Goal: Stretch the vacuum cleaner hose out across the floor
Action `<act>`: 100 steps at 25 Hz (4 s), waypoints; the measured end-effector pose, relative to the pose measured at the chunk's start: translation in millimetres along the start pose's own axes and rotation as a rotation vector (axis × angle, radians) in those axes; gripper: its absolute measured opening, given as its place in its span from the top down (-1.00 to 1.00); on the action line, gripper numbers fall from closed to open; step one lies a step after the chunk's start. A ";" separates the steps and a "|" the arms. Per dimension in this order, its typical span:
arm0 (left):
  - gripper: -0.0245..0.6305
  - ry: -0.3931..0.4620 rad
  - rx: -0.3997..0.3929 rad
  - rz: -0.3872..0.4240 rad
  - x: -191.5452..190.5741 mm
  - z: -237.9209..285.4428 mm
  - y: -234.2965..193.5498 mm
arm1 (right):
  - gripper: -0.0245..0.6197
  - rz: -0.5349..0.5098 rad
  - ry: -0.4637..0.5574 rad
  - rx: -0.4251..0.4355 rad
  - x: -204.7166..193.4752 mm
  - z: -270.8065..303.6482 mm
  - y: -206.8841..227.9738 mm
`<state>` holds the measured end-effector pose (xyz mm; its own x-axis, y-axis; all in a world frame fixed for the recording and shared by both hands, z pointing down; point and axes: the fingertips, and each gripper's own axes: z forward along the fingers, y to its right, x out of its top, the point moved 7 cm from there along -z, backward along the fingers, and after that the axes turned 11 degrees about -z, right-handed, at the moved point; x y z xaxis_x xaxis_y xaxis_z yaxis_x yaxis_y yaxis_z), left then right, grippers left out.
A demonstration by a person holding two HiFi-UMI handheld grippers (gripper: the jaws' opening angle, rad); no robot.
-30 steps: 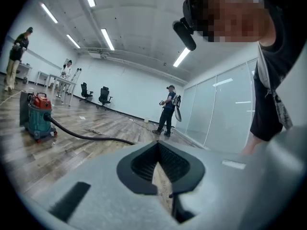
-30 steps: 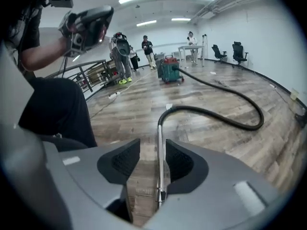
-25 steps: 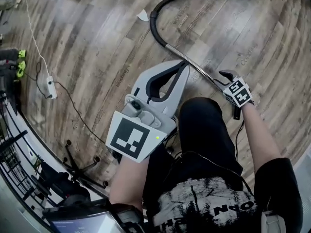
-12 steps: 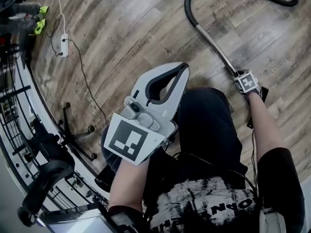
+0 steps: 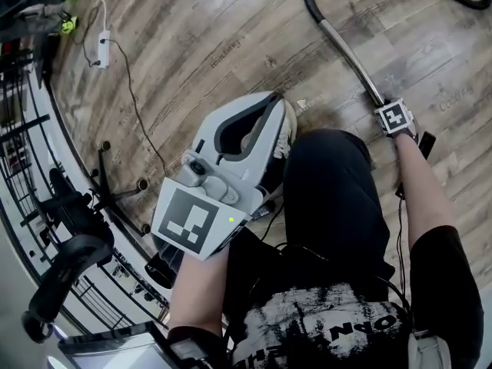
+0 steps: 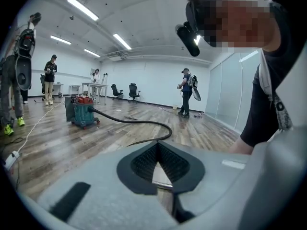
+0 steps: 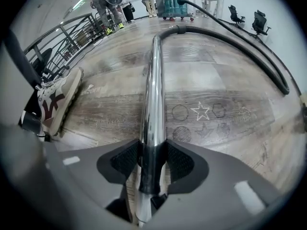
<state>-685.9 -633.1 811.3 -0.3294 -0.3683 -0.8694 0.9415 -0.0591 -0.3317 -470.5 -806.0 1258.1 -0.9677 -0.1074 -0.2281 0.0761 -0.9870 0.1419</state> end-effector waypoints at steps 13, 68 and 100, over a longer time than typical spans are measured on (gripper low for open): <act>0.92 -0.091 0.038 -0.058 -32.1 51.7 -19.4 | 0.37 0.051 0.072 0.062 2.7 -16.7 -14.1; 0.73 -0.032 -0.306 -1.217 -177.1 345.0 42.5 | 0.41 -0.104 0.153 0.144 -46.5 -195.6 -1.7; 0.77 -0.139 -0.599 -0.918 -80.1 337.0 128.1 | 0.77 0.132 0.182 0.012 -47.4 -251.9 -4.7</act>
<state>-515.2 -923.8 961.9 -0.8392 -0.5181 -0.1652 0.1437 0.0816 -0.9862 -364.5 -826.5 1025.6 -0.8903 -0.2565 -0.3764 0.1953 -0.9615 0.1933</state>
